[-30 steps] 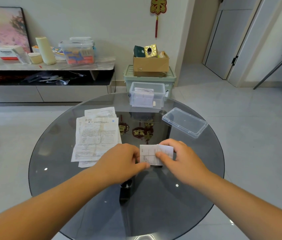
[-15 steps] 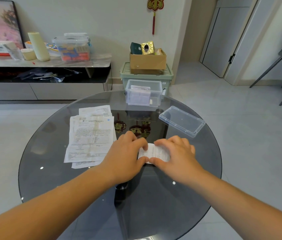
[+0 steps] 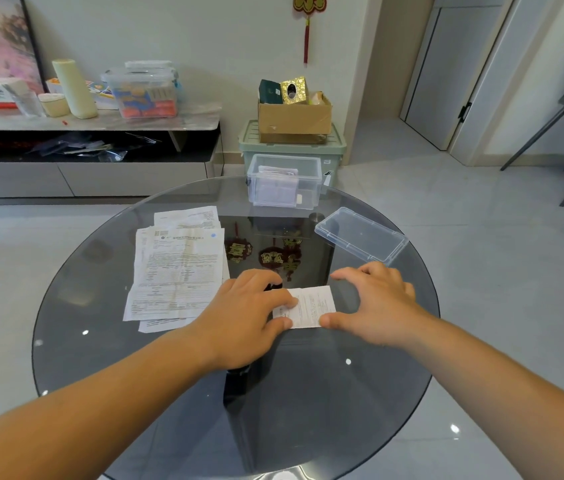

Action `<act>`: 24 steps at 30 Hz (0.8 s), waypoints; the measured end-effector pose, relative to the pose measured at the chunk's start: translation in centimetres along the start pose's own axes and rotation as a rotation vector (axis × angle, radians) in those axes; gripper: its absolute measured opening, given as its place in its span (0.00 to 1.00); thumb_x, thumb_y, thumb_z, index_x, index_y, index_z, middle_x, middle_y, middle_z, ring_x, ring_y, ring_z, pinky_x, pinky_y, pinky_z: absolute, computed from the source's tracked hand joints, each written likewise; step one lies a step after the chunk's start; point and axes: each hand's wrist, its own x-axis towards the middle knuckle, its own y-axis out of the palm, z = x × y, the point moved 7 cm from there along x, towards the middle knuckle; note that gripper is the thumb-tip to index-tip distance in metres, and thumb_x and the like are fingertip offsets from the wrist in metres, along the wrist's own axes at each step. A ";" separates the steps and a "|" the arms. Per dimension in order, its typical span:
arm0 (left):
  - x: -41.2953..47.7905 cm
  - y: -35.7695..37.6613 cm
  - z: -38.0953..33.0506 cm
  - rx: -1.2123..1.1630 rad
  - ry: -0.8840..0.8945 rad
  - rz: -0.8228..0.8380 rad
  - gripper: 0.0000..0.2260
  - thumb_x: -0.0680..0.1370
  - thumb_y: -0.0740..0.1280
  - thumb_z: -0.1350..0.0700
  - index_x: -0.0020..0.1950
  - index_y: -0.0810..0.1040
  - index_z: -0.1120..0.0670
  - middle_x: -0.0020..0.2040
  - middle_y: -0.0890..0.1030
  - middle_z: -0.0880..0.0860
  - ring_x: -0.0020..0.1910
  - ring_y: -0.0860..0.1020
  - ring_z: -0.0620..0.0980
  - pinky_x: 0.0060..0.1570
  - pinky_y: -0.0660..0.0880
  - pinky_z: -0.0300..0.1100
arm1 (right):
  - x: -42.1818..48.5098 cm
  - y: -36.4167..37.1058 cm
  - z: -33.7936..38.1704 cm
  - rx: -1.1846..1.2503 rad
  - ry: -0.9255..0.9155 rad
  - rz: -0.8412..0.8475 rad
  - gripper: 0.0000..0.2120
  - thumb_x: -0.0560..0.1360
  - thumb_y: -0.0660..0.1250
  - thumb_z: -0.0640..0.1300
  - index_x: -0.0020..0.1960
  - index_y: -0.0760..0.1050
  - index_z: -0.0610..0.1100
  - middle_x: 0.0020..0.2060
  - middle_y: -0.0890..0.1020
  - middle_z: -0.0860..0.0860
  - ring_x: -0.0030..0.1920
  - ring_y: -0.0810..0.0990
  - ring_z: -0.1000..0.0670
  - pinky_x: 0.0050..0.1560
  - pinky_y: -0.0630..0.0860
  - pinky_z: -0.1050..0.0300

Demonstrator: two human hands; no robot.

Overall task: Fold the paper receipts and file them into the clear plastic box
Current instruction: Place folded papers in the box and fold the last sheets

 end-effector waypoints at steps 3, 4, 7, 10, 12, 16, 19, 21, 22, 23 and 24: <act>-0.3 -0.1 -0.3 0.002 0.009 0.000 0.19 0.82 0.61 0.41 0.73 0.70 0.42 0.73 0.64 0.42 0.72 0.60 0.44 0.71 0.59 0.41 | 0.0 -0.5 -0.6 0.002 0.031 0.024 0.35 0.67 0.73 0.67 0.71 0.64 0.65 0.68 0.64 0.53 0.72 0.58 0.47 0.69 0.58 0.47; -0.5 -0.2 -0.4 0.004 0.014 -0.004 0.19 0.81 0.61 0.41 0.72 0.70 0.42 0.72 0.65 0.42 0.71 0.61 0.44 0.70 0.60 0.41 | -0.1 -0.6 -0.7 0.014 0.031 0.030 0.35 0.68 0.73 0.66 0.71 0.64 0.65 0.68 0.64 0.53 0.72 0.58 0.47 0.69 0.58 0.47; -1.2 -0.5 -0.9 0.031 0.036 -0.023 0.17 0.81 0.60 0.40 0.68 0.72 0.43 0.69 0.68 0.42 0.67 0.64 0.43 0.67 0.63 0.39 | -0.6 -0.7 -0.5 0.083 -0.022 0.004 0.31 0.70 0.75 0.61 0.69 0.66 0.64 0.66 0.66 0.55 0.71 0.60 0.48 0.70 0.60 0.47; -1.6 -1.0 -1.1 0.072 0.043 -0.046 0.16 0.80 0.59 0.37 0.61 0.72 0.45 0.64 0.70 0.43 0.59 0.67 0.43 0.61 0.68 0.39 | -1.6 -0.7 1.1 0.164 -0.207 -0.066 0.23 0.72 0.75 0.54 0.65 0.72 0.61 0.61 0.70 0.61 0.67 0.63 0.54 0.69 0.64 0.52; -1.6 -1.1 -1.0 0.070 0.005 -0.045 0.17 0.79 0.60 0.36 0.59 0.72 0.45 0.60 0.71 0.43 0.56 0.68 0.44 0.58 0.70 0.39 | -2.5 -0.4 2.3 0.215 -0.335 -0.070 0.17 0.75 0.73 0.52 0.63 0.76 0.58 0.57 0.73 0.64 0.61 0.68 0.58 0.63 0.69 0.58; -1.6 -1.0 -0.4 -0.060 -0.115 0.020 0.20 0.74 0.68 0.34 0.60 0.70 0.42 0.57 0.70 0.44 0.55 0.70 0.44 0.53 0.74 0.39 | -3.5 0.8 3.7 0.168 -0.438 0.014 0.15 0.77 0.69 0.55 0.62 0.77 0.56 0.54 0.77 0.64 0.57 0.70 0.61 0.58 0.72 0.61; -1.5 -1.0 0.2 -0.169 -0.232 0.084 0.25 0.69 0.74 0.35 0.59 0.68 0.42 0.55 0.70 0.45 0.52 0.74 0.45 0.48 0.78 0.38 | -3.6 1.2 4.0 0.120 -0.456 0.012 0.16 0.76 0.68 0.58 0.63 0.77 0.56 0.55 0.77 0.64 0.57 0.69 0.60 0.58 0.73 0.57; -1.3 -1.0 0.5 -0.171 -0.282 0.116 0.28 0.67 0.76 0.35 0.59 0.67 0.43 0.54 0.72 0.45 0.50 0.75 0.45 0.48 0.79 0.40 | -3.6 1.1 4.2 0.121 -0.453 0.011 0.17 0.76 0.68 0.60 0.63 0.77 0.56 0.55 0.77 0.64 0.58 0.70 0.60 0.58 0.74 0.55; -1.2 -1.0 0.6 -0.160 -0.300 0.133 0.29 0.66 0.76 0.35 0.59 0.67 0.44 0.54 0.73 0.45 0.50 0.75 0.46 0.48 0.80 0.42 | -3.6 1.0 4.3 0.115 -0.455 0.014 0.18 0.75 0.68 0.61 0.62 0.77 0.57 0.56 0.77 0.64 0.58 0.70 0.60 0.59 0.74 0.55; -1.1 -1.0 0.6 -0.147 -0.315 0.149 0.30 0.66 0.76 0.35 0.60 0.68 0.44 0.54 0.75 0.45 0.50 0.75 0.46 0.49 0.80 0.43 | -3.7 1.1 4.5 0.107 -0.460 0.016 0.18 0.75 0.68 0.62 0.62 0.77 0.57 0.57 0.77 0.64 0.59 0.69 0.60 0.59 0.74 0.54; -1.1 -1.0 0.6 -0.138 -0.330 0.169 0.31 0.66 0.76 0.35 0.61 0.68 0.46 0.54 0.75 0.46 0.50 0.75 0.46 0.49 0.80 0.44 | -3.7 1.1 4.6 0.097 -0.467 0.018 0.19 0.74 0.68 0.63 0.62 0.77 0.57 0.57 0.77 0.64 0.60 0.69 0.60 0.60 0.73 0.55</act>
